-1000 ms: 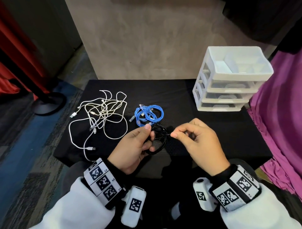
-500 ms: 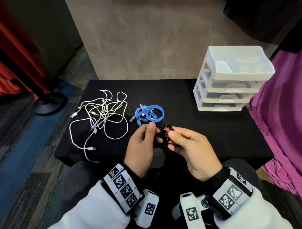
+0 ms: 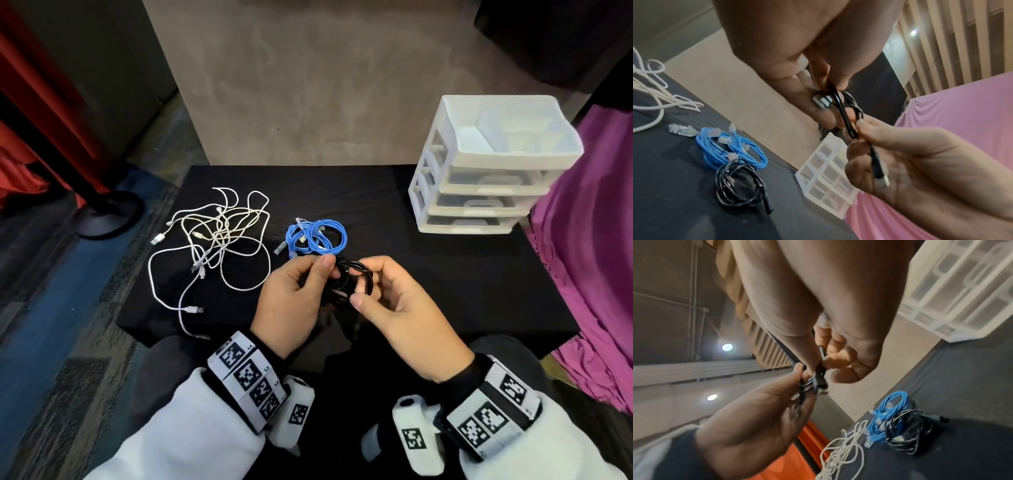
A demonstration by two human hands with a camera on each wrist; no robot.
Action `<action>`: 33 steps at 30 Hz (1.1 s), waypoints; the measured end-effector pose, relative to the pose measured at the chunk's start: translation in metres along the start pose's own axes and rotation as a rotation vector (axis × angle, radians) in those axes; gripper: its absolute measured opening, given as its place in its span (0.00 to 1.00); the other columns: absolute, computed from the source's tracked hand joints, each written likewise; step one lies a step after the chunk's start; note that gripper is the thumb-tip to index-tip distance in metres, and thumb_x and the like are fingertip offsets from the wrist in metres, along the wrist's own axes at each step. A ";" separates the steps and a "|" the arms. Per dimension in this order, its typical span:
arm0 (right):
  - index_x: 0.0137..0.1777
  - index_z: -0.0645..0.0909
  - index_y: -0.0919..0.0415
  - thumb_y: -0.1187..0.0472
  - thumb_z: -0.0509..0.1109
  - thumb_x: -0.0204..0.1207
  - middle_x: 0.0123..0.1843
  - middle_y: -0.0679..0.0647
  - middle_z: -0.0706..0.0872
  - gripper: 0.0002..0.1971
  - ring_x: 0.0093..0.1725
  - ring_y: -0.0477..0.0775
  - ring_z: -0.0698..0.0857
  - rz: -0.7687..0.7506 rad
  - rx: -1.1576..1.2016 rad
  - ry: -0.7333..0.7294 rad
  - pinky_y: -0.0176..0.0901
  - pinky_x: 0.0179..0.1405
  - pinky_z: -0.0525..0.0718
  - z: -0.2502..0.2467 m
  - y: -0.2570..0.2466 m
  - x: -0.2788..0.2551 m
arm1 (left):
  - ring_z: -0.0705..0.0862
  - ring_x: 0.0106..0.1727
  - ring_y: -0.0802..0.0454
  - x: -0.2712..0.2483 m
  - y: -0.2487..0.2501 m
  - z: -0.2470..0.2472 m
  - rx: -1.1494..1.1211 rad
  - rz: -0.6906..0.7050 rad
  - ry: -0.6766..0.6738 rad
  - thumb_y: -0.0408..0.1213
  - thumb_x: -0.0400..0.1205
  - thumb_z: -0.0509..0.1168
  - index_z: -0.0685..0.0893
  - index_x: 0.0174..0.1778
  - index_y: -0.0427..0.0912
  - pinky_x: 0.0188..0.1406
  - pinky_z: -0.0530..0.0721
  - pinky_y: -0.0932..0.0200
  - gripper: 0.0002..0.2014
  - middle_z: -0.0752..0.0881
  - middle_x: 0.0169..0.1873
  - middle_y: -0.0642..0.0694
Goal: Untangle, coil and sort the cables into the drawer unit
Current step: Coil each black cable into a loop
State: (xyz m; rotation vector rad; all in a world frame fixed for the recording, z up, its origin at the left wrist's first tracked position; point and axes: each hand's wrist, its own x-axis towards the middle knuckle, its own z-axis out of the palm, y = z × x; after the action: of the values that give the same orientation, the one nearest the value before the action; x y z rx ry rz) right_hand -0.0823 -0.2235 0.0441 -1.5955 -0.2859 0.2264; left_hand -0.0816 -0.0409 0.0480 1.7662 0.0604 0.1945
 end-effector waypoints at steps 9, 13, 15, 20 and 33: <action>0.63 0.89 0.52 0.72 0.81 0.74 0.51 0.58 0.95 0.20 0.38 0.53 0.83 0.011 0.082 0.036 0.44 0.45 0.87 -0.001 0.001 0.014 | 0.89 0.41 0.49 -0.006 0.006 -0.006 -0.440 -0.426 -0.073 0.49 0.87 0.65 0.85 0.46 0.39 0.35 0.89 0.58 0.16 0.90 0.42 0.39; 0.58 0.88 0.57 0.77 0.75 0.79 0.47 0.61 0.92 0.16 0.38 0.52 0.89 0.113 0.225 0.177 0.41 0.44 0.91 0.008 0.008 0.018 | 0.90 0.45 0.49 -0.009 -0.001 0.004 -0.420 -0.352 -0.033 0.43 0.88 0.65 0.88 0.46 0.35 0.48 0.93 0.45 0.14 0.91 0.39 0.45; 0.59 0.87 0.57 0.75 0.76 0.79 0.43 0.57 0.92 0.15 0.41 0.51 0.90 0.143 0.187 0.176 0.42 0.48 0.91 0.011 0.011 0.019 | 0.89 0.46 0.46 -0.013 -0.005 0.007 -0.376 -0.305 -0.026 0.41 0.88 0.65 0.89 0.47 0.36 0.54 0.90 0.39 0.13 0.91 0.43 0.38; 0.58 0.88 0.63 0.74 0.76 0.79 0.39 0.60 0.91 0.10 0.42 0.59 0.89 0.317 0.344 0.270 0.50 0.50 0.90 0.019 0.021 0.022 | 0.89 0.45 0.55 -0.021 -0.020 0.011 -0.078 -0.089 -0.065 0.43 0.87 0.69 0.91 0.46 0.49 0.50 0.87 0.53 0.07 0.92 0.42 0.45; 0.68 0.82 0.73 0.77 0.71 0.81 0.50 0.66 0.94 0.16 0.44 0.57 0.95 0.461 0.727 0.330 0.42 0.42 0.94 0.017 0.017 0.024 | 0.89 0.45 0.54 -0.018 -0.023 0.016 -0.224 -0.148 -0.024 0.37 0.89 0.64 0.88 0.49 0.37 0.53 0.90 0.50 0.10 0.92 0.40 0.46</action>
State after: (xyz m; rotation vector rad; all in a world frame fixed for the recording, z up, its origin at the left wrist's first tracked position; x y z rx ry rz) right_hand -0.0644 -0.2007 0.0274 -0.9277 0.3955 0.3648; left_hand -0.0947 -0.0542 0.0204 1.5338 0.1461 0.0694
